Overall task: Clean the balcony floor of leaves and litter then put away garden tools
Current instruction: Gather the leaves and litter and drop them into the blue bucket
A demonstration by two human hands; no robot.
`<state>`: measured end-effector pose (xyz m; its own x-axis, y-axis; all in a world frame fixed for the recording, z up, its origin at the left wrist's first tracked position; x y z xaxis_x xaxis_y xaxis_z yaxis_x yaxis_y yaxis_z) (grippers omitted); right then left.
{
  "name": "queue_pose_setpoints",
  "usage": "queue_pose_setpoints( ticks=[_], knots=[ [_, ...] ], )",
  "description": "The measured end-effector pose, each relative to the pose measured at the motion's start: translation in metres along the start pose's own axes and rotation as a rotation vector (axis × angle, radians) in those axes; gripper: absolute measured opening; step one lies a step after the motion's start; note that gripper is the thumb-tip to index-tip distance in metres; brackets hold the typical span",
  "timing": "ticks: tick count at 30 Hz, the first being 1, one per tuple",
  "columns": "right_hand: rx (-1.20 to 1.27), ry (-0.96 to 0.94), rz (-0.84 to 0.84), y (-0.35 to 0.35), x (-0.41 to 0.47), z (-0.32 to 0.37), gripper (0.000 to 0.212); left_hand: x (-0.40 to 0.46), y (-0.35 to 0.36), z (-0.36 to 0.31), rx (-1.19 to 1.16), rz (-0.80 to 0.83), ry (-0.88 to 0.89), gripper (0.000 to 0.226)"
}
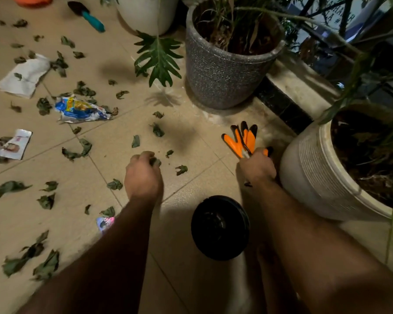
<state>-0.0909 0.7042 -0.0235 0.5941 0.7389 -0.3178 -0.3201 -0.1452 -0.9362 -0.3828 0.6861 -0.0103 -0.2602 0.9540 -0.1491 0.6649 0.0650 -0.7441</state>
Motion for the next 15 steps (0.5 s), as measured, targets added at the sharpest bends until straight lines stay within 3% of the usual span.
queue_pose_setpoints(
  ticks=[3, 6, 7, 9, 11, 13, 15],
  knots=[
    [-0.178, -0.028, -0.05, -0.008, -0.008, 0.017, 0.069, 0.004, -0.007, 0.014, 0.052, -0.044, -0.036, 0.039],
    [-0.068, -0.23, -0.188, -0.021, -0.011, 0.063, 0.052, 0.007, -0.012, 0.026, 0.048, -0.049, -0.034, 0.041],
    [-0.03, -0.344, -0.132, -0.022, -0.016, 0.084, 0.042, 0.007, -0.013, 0.028, 0.036, -0.058, -0.042, 0.041],
    [-0.024, -0.495, 0.14, -0.011, -0.036, 0.122, 0.026, 0.005, -0.015, 0.031, 0.014, -0.071, -0.047, 0.04],
    [-0.107, -0.56, 0.395, 0.01, -0.059, 0.145, 0.03, 0.003, -0.017, 0.031, 0.004, -0.068, -0.039, 0.038],
    [-0.205, -0.593, 0.442, 0.037, -0.071, 0.153, 0.04, 0.001, -0.019, 0.034, -0.003, -0.055, -0.027, 0.038],
    [-0.28, -0.627, 0.372, 0.054, -0.074, 0.155, 0.035, -0.001, -0.021, 0.035, 0.013, -0.027, 0.006, 0.041]
  ],
)
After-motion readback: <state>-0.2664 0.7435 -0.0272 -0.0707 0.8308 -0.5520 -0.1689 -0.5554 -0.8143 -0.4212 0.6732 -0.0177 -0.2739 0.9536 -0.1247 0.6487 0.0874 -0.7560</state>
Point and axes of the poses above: each hand's wrist, its own x-axis towards the middle knuckle, its own y-axis out of the palm, z = x × y, the point moved 2 cm from there along x, towards the middle knuckle, and after that the axes turned 2 degrees about -x, right-handed, at the moved point
